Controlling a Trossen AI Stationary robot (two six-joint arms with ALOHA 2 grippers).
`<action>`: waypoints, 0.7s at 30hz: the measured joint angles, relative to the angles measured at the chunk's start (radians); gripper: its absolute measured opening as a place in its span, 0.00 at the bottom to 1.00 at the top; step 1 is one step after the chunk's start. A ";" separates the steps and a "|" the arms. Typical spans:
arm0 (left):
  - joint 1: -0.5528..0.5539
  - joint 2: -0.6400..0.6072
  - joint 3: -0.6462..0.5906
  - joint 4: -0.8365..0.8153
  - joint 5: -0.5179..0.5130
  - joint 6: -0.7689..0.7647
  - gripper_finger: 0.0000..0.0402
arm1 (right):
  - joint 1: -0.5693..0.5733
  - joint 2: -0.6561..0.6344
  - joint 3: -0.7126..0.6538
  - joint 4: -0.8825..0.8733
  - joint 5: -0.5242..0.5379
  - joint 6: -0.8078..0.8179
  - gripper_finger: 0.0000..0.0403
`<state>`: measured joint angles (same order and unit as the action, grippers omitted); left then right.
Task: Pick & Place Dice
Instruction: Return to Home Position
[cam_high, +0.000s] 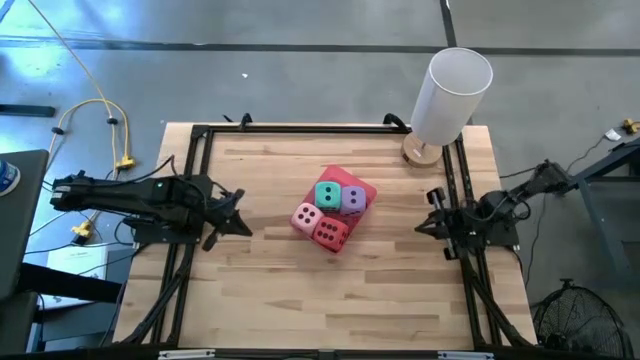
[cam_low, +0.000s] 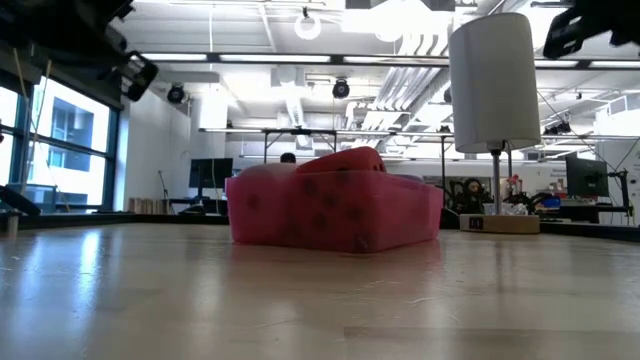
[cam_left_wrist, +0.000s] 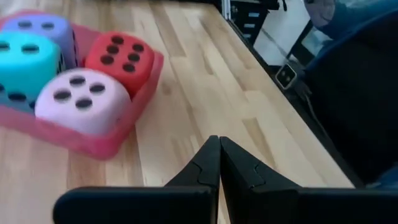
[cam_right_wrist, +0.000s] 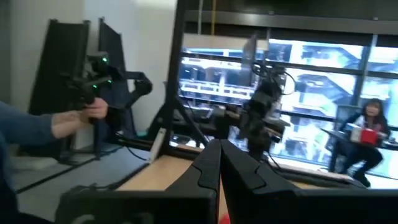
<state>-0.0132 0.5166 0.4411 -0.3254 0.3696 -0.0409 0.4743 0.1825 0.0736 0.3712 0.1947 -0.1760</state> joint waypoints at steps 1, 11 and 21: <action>0.000 -0.028 -0.006 -0.023 0.001 -0.014 0.00 | -0.019 -0.001 -0.011 0.009 -0.008 0.007 0.00; 0.014 -0.322 -0.239 0.165 -0.059 -0.007 0.00 | -0.166 0.014 -0.064 0.022 -0.149 0.189 0.01; 0.031 -0.448 -0.369 0.233 0.003 0.003 0.00 | -0.215 0.035 -0.065 0.007 -0.095 0.201 0.01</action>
<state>0.0177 0.0689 0.0718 -0.0924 0.3723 -0.0382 0.2592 0.2180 0.0086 0.3779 0.1001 0.0250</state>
